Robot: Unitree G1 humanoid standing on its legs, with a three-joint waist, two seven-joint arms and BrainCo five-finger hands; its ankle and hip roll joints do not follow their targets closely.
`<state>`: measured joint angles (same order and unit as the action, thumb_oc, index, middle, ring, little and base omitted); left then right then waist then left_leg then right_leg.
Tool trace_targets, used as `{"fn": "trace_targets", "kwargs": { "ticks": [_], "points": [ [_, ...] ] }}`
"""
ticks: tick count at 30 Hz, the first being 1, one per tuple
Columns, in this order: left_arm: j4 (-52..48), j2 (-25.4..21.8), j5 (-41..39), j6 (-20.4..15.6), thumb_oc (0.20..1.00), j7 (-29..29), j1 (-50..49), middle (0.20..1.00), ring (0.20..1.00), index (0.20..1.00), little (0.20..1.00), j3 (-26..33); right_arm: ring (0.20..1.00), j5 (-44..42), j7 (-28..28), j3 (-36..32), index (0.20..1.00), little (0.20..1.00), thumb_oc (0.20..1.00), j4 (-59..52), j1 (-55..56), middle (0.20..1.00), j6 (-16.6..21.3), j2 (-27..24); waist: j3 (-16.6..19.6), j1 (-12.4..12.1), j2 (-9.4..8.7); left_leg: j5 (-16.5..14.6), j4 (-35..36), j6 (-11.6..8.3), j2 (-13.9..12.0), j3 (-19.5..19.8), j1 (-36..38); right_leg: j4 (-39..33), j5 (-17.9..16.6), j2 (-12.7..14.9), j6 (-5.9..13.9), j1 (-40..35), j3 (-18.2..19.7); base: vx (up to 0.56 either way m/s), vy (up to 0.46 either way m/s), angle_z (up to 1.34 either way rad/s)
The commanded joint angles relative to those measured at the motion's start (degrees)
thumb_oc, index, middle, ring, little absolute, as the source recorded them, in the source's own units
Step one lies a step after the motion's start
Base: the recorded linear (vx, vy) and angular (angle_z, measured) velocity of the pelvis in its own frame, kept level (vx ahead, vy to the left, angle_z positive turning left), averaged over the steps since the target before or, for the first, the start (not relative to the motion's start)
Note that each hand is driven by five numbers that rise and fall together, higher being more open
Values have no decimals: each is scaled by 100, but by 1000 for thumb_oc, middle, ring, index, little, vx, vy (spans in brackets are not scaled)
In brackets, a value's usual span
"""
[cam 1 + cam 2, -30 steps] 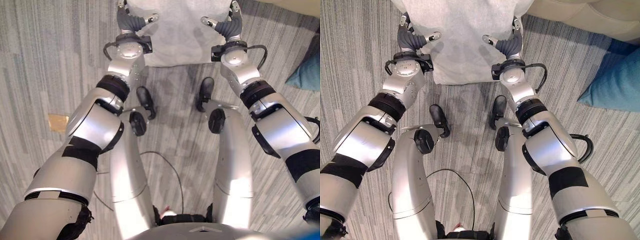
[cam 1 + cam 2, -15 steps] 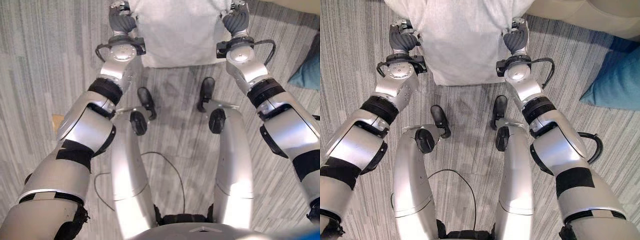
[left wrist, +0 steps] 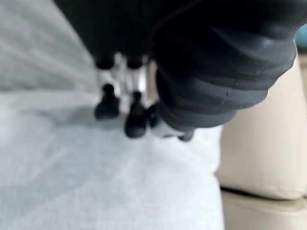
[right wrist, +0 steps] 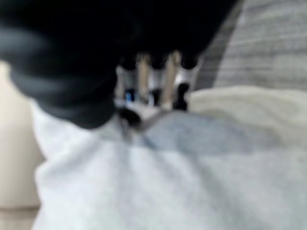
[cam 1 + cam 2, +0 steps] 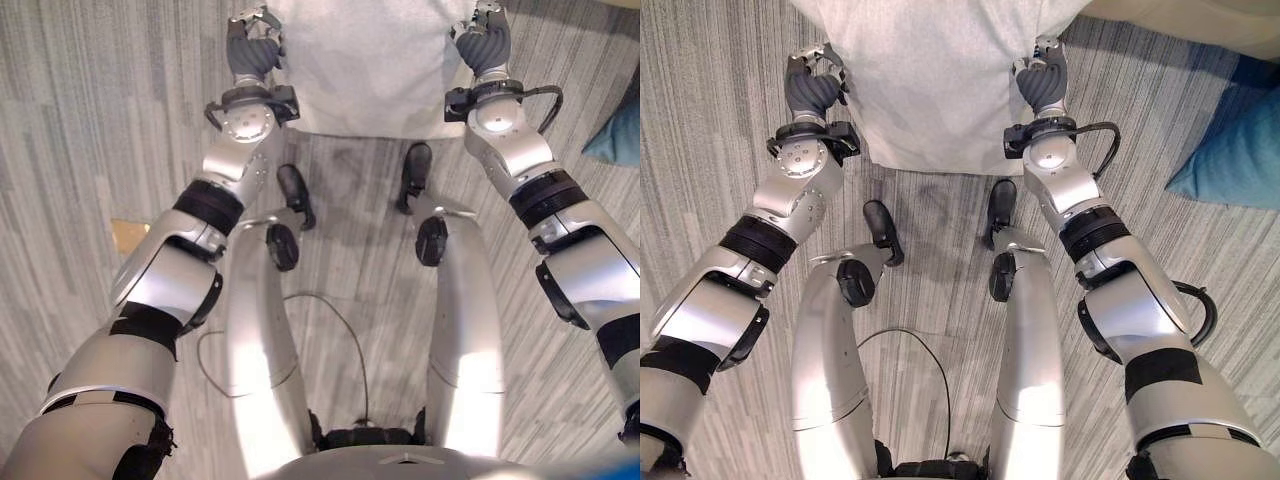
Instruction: Pick up all the scattered cushions and arrange them neatly on the sofa.
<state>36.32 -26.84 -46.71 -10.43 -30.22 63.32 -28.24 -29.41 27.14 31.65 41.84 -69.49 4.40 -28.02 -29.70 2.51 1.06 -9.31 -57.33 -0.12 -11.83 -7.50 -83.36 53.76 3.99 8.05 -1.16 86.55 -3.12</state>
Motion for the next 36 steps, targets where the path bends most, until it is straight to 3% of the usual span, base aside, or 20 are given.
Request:
{"fn": "trace_targets", "kwargs": {
  "ticks": [1,13,26,31,33,35,36],
  "points": [
    [-641,553,159,-455,200,433,-345,200,200,200,200,-63,200,510,-322,-76,200,200,200,-1028,75,200,593,479,904,154,233,187,251,-453,46,558,-322,-35,118,-185,569,333,182,-60,-49,6],
    [-1514,907,171,-510,200,477,-1293,200,200,200,200,264,200,1480,-221,-583,200,200,200,-2234,925,200,558,277,1121,291,342,575,1612,-497,29,332,800,-1190,-126,-225,615,-647,123,-51,-31,1],
    [-2295,1648,-30,-665,200,818,-2367,200,200,200,200,213,200,1534,-376,-1277,200,200,200,-3496,2802,200,795,523,1409,541,355,670,3169,-558,16,3,3477,-2230,-76,-110,623,-2970,117,50,-26,0],
    [-2382,1701,-75,-621,200,971,-2776,200,200,200,200,192,200,1531,-467,-1226,200,200,200,-3649,3345,200,809,642,1546,603,331,688,3657,-600,69,-92,4685,-2600,33,-241,518,-4080,77,100,-64,6],
    [-2328,1764,-80,-592,200,1072,-3006,200,200,200,200,159,200,1638,-526,-1181,200,200,200,-3746,3606,200,791,640,1578,668,274,903,3759,-624,1,-235,5081,-2946,-93,-313,414,-4643,-3,72,-162,4],
    [-2284,1812,-87,-568,200,1131,-3173,200,200,200,200,128,200,1609,-540,-1190,200,200,200,-3699,3836,200,782,701,1575,694,193,988,3567,-690,-120,-316,5312,-3203,-28,-411,294,-5210,-100,163,-201,26],
    [-2241,1830,-89,-558,200,1133,-3318,200,200,200,200,152,200,1543,-565,-1189,200,200,200,-3677,4020,200,782,766,1611,630,94,1061,3170,-676,-59,-275,5471,-3422,37,-502,214,-5745,-178,197,-222,36]
  ]
}}
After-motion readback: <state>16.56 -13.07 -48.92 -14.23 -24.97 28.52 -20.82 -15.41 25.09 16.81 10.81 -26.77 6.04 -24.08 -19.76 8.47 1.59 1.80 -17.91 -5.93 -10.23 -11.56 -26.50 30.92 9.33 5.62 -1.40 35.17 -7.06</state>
